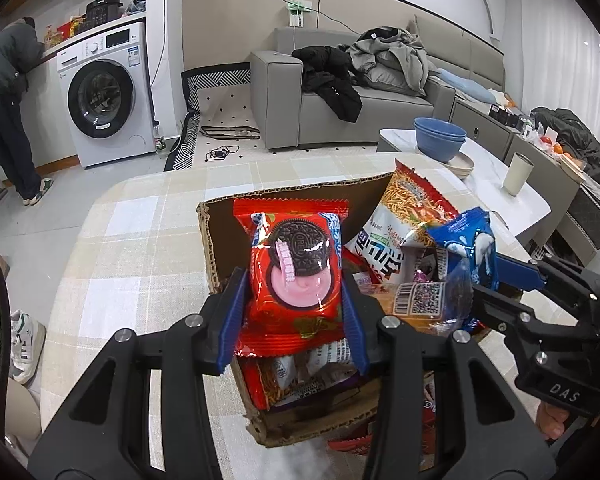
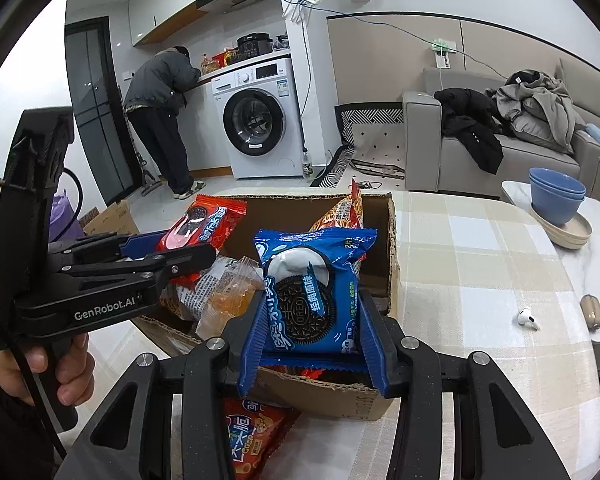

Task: Organize snacks
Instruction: 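Open both grippers to drop the Oreo packs into the box, then move both open grippers down toward the red chip bag and cracker packet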

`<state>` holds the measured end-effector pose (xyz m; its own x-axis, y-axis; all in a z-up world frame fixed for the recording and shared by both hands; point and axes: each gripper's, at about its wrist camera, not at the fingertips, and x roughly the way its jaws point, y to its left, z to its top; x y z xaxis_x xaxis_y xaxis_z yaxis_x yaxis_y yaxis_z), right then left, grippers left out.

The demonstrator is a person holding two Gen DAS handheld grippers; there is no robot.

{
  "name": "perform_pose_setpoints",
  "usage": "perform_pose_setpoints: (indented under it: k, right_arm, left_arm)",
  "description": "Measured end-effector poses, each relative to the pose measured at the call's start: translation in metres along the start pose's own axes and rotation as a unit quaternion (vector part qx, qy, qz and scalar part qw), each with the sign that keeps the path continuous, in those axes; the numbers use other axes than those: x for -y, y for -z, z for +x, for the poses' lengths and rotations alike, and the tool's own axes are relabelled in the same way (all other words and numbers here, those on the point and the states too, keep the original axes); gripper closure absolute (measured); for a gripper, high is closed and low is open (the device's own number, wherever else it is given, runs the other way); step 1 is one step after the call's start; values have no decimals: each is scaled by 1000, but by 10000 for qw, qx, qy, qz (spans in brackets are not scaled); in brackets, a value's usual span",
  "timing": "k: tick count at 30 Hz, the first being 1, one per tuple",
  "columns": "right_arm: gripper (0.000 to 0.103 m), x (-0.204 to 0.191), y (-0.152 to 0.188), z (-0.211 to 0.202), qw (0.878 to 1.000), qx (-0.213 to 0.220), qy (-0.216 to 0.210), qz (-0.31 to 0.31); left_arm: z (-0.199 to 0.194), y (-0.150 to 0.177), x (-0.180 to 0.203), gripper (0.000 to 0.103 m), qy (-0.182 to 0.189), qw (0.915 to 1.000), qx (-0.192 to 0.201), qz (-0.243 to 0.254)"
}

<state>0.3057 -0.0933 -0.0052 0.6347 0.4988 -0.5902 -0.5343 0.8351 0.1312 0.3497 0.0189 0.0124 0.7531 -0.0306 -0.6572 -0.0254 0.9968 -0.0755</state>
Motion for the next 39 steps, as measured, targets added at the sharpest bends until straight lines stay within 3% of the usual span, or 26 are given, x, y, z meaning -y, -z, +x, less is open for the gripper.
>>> perform_pose_setpoints:
  k: [2,5,7,8,9,11,13,17,19,24,39]
  right_arm:
    - [58,-2,0,-2,10000,-12,16,-63]
    - [49,-3,-1,-10,9998,93,141,-117]
    - [38,-1,-2,-17,9995,211,200,-102]
    - [27,0,-2,-21,9994,255,226,-82]
    - [21,1,-2,-25,9992,313,256,-59]
    - [18,3,-1,-33,9987,408,298,-32]
    - [15,3,0,-37,9987,414,307,-24]
    - [11,6,7,-45,9987,376,323,111]
    - [5,7,12,-46,9990,277,288,213]
    - [1,7,19,-53,9989,212,220,365]
    - [1,4,48,-80,9975,19,-67,707]
  left_arm:
    - [4,-2,-1,62,38,10000,-40,-11]
    - [5,-5,-2,62,72,9999,-66,-34]
    - [1,-7,-2,60,74,9999,-44,-85]
    - [0,-7,-3,58,79,9999,-39,-111]
    - [-3,-7,-4,53,101,9999,-32,-131]
    - [-9,-7,-5,41,131,9998,12,-155]
    - [-17,-5,-6,21,132,9998,51,-165]
    - [-34,2,-6,15,104,9998,98,-159]
    - [-44,7,-6,1,68,9997,122,-184]
    - [-69,22,-8,1,127,9993,208,-295]
    - [-117,65,-17,1,23,9987,141,-487]
